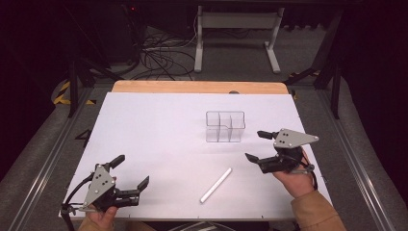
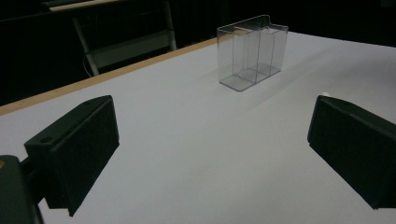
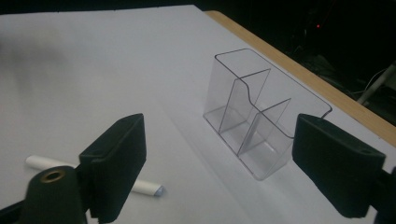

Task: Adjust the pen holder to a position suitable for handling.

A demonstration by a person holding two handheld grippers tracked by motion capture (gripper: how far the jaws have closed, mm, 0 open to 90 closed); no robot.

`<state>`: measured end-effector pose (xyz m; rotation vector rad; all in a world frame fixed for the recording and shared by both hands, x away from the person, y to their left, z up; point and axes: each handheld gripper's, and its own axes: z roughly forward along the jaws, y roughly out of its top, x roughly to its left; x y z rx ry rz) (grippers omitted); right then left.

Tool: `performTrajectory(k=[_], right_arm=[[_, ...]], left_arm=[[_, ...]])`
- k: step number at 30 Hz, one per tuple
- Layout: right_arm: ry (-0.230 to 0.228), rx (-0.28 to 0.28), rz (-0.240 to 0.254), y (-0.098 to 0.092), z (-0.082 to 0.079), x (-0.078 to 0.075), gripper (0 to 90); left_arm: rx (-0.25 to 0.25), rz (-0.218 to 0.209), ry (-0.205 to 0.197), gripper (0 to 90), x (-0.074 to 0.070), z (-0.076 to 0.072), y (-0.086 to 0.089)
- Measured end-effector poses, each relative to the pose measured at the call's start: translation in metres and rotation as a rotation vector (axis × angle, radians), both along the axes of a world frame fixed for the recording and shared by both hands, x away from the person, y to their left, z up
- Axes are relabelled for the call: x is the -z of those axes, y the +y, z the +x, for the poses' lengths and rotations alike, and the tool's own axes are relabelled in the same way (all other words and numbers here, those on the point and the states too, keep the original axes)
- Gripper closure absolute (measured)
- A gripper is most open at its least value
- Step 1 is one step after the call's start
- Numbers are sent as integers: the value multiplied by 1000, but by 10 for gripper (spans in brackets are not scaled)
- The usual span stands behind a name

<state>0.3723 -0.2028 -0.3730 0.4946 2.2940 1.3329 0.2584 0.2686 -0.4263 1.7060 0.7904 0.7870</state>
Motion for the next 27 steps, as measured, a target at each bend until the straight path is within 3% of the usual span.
performTrajectory(k=[5, 12, 18, 20, 21, 27], right_arm=[[8, -30, -87, 6, 10, -12, 230], [1, -56, -150, 16, 25, -25, 253], [11, -63, -170, 23, 37, -30, 264], [20, -68, -173, 24, 40, -30, 266], [46, -75, -176, 26, 46, -31, 271], [67, -88, -190, 34, 57, -35, 278]], left_arm=[[0, -2, 1, 29, 0, 0, 0], [-3, -2, 0, 29, 0, 0, 1], [-3, 0, 1, 29, 0, 0, 1], [-2, -3, 2, 29, 0, 0, 1], [-3, -3, 3, 29, 0, 0, 1], [-3, -2, 2, 30, 1, 0, 1]])
